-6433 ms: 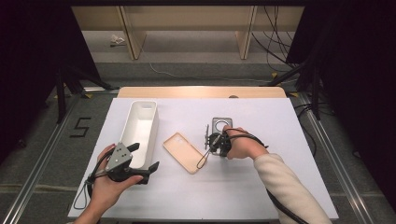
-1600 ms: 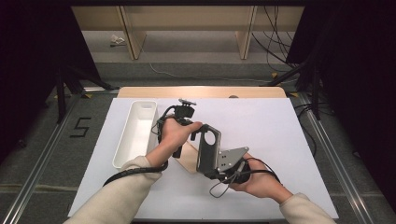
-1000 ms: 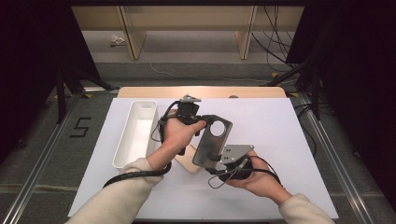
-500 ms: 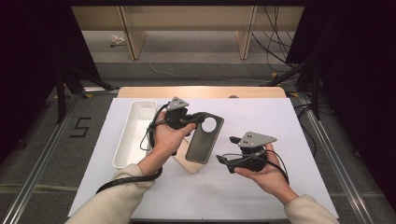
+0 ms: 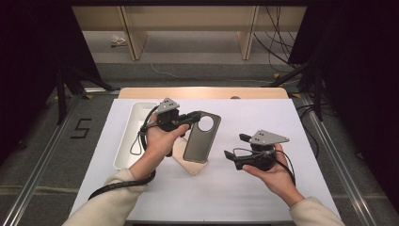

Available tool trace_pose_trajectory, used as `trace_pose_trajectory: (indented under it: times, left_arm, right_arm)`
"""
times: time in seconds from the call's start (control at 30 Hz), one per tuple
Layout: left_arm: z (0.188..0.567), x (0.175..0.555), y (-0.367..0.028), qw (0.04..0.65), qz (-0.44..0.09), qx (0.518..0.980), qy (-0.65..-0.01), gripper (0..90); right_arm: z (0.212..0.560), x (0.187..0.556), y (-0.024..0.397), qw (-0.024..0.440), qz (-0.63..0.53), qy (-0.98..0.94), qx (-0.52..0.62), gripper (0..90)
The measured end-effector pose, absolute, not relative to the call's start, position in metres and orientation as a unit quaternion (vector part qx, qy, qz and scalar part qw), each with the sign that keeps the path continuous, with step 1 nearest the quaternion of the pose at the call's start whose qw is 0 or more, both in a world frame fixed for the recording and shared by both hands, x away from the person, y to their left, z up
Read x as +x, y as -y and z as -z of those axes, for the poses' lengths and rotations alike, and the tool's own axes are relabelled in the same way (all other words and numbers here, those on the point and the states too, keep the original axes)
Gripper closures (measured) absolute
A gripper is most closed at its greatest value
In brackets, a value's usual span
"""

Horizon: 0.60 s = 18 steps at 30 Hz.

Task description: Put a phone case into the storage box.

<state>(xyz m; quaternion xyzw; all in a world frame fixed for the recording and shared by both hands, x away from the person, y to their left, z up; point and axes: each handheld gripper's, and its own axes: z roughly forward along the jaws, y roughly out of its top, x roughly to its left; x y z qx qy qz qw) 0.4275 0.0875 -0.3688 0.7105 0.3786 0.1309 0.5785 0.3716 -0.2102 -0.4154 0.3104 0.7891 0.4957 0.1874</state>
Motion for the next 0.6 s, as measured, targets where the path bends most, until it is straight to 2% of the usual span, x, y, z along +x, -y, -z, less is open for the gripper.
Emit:
trace_pose_trajectory:
  times: [0.6]
  left_arm:
    - [0.365, 0.427, -0.112, 0.595, -0.14, 0.693, -0.383, 81.7]
  right_arm:
    - [0.415, 0.37, 0.225, 0.193, -0.505, -0.772, 0.335, 16.7]
